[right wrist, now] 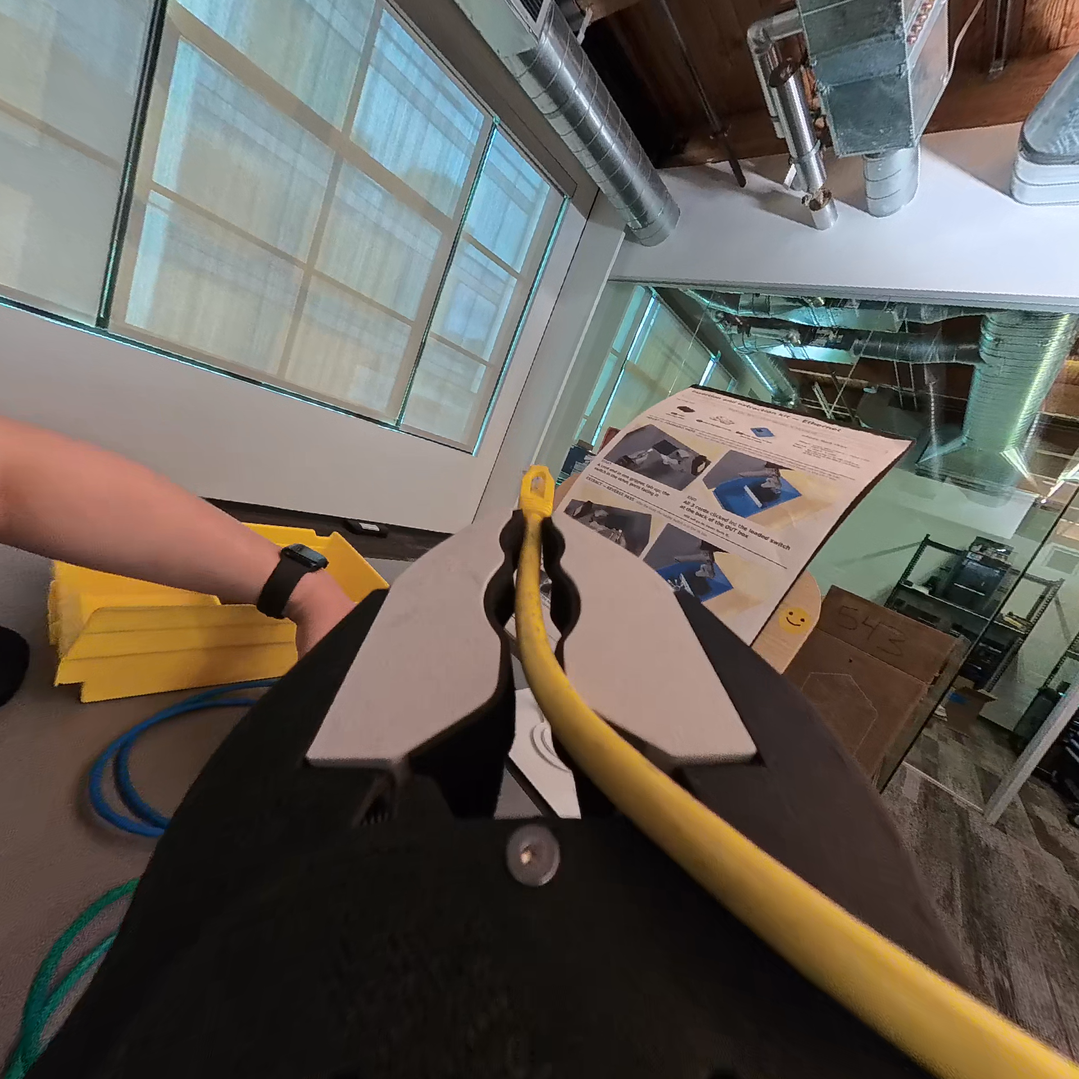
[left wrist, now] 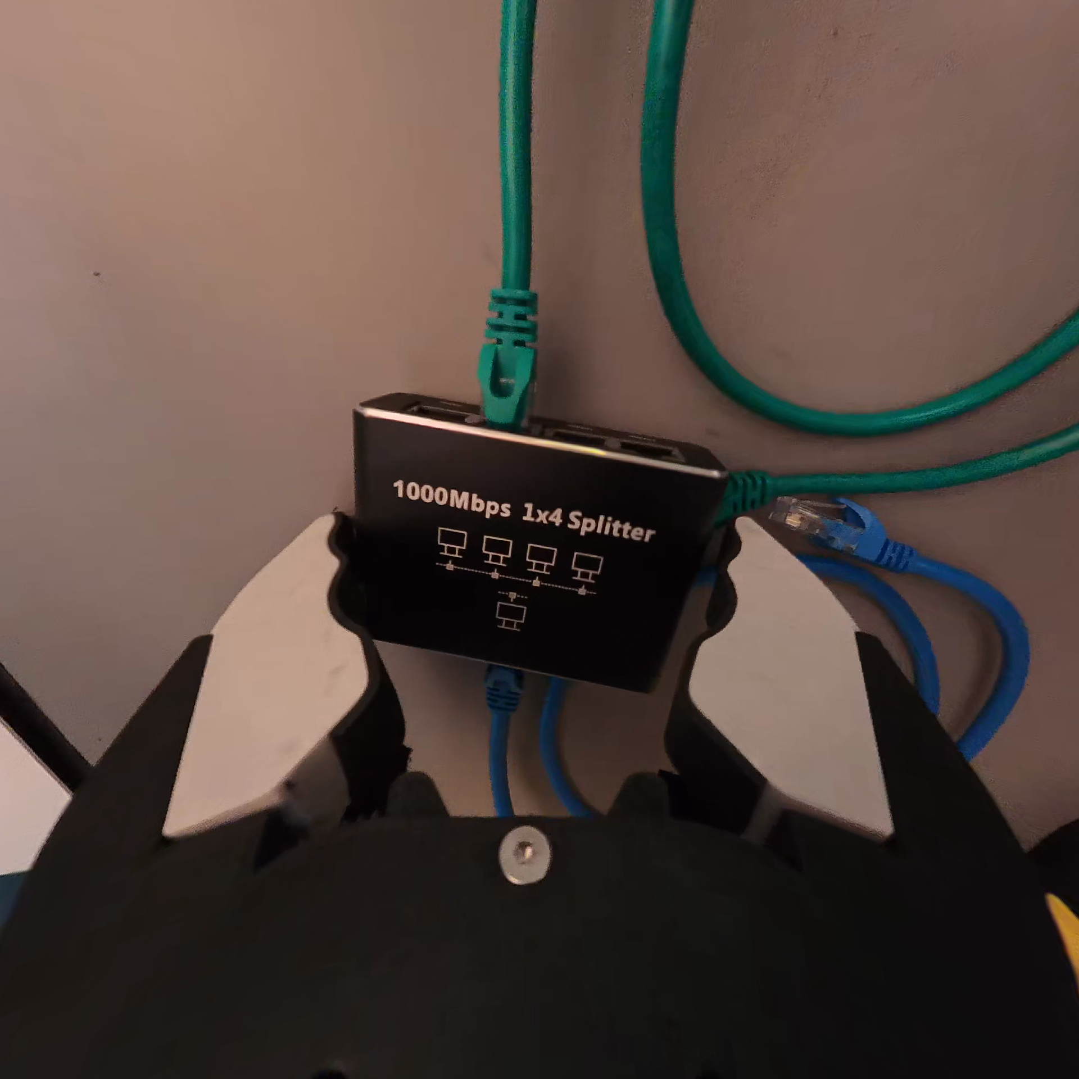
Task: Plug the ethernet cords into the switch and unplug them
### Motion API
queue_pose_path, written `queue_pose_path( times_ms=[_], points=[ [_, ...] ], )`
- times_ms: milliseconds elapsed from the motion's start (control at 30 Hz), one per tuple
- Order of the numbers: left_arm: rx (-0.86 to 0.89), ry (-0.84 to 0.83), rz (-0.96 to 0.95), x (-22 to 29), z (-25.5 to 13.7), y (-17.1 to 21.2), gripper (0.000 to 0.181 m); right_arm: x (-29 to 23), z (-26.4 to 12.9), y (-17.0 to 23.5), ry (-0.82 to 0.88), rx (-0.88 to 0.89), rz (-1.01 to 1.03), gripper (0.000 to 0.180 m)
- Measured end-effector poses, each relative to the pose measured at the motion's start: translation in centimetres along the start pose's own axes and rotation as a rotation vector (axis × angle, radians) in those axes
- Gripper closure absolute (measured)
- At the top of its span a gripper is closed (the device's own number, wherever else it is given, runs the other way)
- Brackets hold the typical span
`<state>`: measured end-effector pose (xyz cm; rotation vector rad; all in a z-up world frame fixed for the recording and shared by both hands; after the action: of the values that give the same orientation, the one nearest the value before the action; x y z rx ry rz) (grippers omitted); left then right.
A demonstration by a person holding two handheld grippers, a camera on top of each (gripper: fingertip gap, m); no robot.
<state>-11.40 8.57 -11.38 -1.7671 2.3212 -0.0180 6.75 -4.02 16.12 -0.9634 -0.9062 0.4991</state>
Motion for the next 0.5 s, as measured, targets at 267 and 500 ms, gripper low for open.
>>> queue_pose_path(
  times_ms=[267, 500],
  points=[
    [0.026, -0.026, 0.025, 0.0, 0.2, -0.1, 0.068, 0.1, 0.6, 1.5, -0.006, -0.042, 0.012, 0.174],
    [-0.036, -0.049, -0.049, -0.2, 0.1, -0.3, 0.073, 0.1, 0.9, 2.1, -0.016, -0.069, 0.011, 0.173]
  ],
)
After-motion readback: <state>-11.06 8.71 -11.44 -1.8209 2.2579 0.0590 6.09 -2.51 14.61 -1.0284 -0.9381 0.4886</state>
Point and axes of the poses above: each gripper's, where its closed fingertips meet, z out along the fingers, y out of its underside, x = y × z across the jaws, the point moved 5 cm from there along -z, back along the fingers, and after that the axes turned 11 degrees about -y, right-handed, at the moved point
